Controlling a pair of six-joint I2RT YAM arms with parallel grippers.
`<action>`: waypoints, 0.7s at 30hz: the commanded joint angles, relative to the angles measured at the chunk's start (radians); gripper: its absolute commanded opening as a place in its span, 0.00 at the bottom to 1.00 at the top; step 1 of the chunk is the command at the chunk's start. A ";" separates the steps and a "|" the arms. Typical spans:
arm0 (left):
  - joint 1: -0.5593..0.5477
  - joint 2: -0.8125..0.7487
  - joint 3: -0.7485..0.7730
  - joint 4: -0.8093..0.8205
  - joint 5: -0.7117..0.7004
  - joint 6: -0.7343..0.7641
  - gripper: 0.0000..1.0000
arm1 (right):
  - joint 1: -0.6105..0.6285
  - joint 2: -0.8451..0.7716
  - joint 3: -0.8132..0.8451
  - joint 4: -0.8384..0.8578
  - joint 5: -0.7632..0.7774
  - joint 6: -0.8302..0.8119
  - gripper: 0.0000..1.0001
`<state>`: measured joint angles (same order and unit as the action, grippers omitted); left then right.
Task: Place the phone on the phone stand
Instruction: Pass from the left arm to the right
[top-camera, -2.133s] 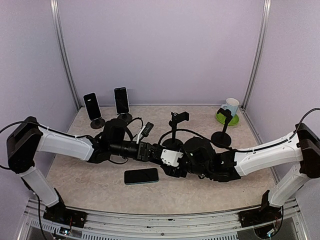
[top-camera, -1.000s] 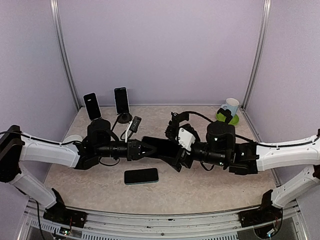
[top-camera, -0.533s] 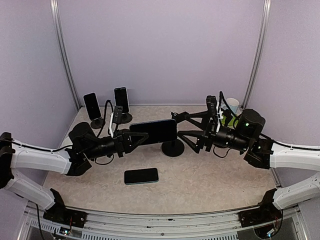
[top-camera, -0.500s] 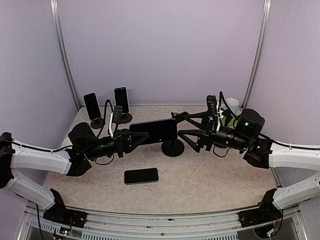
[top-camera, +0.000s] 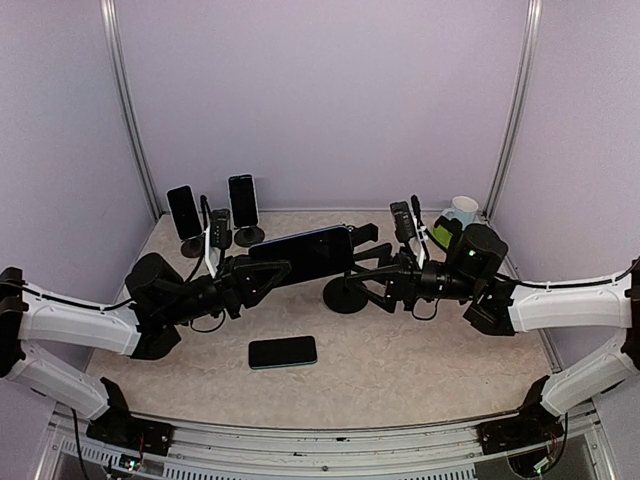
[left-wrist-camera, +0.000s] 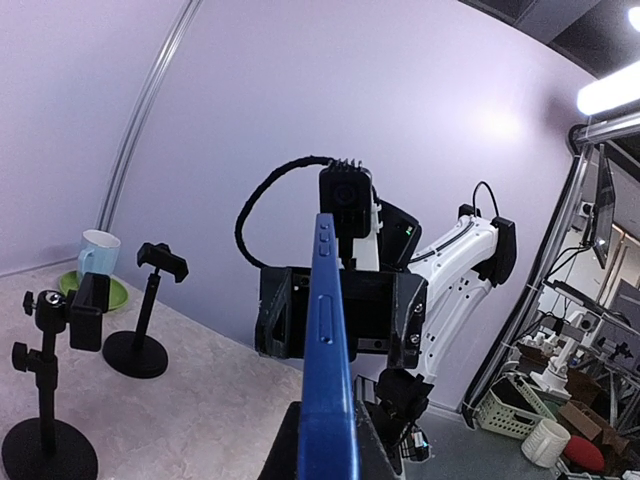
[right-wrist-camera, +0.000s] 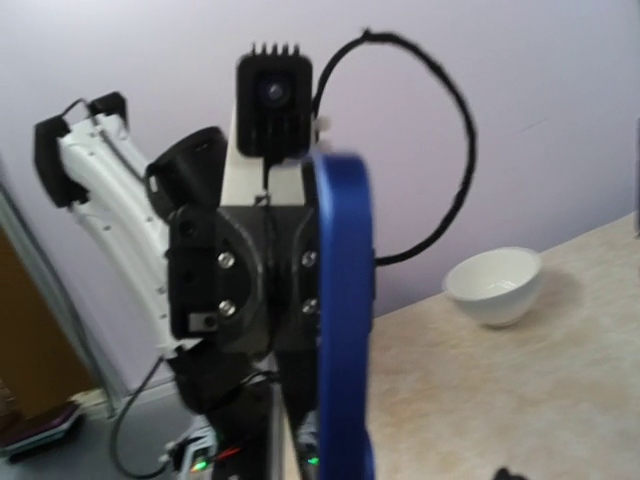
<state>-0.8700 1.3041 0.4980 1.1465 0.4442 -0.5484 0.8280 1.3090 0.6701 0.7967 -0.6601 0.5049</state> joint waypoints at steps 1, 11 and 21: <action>-0.007 -0.020 0.004 0.093 0.012 0.010 0.00 | -0.006 0.044 0.019 0.124 -0.101 0.066 0.70; -0.012 -0.017 -0.004 0.091 0.012 -0.001 0.00 | -0.008 0.086 0.063 0.193 -0.121 0.100 0.62; -0.014 -0.009 -0.001 0.090 0.010 -0.010 0.00 | -0.009 0.127 0.107 0.195 -0.134 0.102 0.35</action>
<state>-0.8776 1.3041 0.4976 1.1599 0.4480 -0.5529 0.8280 1.4155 0.7456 0.9596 -0.7780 0.5987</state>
